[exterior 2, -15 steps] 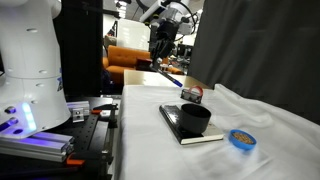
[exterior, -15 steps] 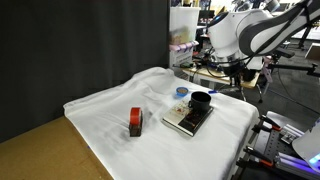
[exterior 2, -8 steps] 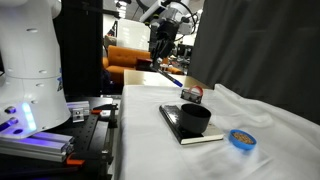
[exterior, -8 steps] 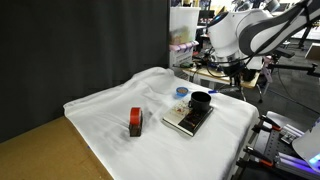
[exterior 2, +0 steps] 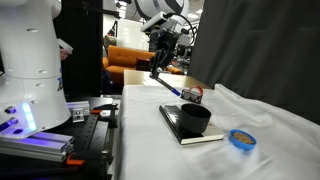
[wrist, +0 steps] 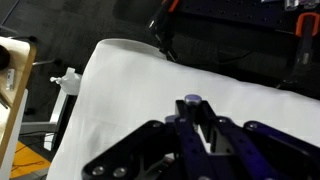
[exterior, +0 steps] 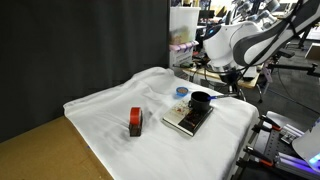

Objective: Pick up the pen from on top of the book and put it in the black cup.

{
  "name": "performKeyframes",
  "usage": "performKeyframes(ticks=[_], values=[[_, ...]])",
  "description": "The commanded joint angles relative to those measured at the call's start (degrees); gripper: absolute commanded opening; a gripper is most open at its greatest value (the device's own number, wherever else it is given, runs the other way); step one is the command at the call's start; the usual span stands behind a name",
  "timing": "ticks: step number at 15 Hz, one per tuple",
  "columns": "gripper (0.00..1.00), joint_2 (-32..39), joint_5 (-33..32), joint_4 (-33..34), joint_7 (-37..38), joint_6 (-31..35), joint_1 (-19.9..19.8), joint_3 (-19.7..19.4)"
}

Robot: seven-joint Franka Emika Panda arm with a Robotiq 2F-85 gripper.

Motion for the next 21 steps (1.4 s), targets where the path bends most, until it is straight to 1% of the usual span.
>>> performKeyframes(ticks=[1,5,9,14,21], values=[[0.04,5.2,-2.9,2.0,-0.3,2.0,-0.6,-0.2],[0.04,9.1,-6.2,3.9,-0.3,3.8,-0.8,-1.6],[0.04,10.8,-8.0,5.8,-0.2,3.5,-1.1,-3.0],[0.04,11.2,-8.0,6.5,-0.2,3.3,-1.0,-3.7],[0.04,12.3,-8.1,4.9,-0.5,2.3,-0.8,-3.7]])
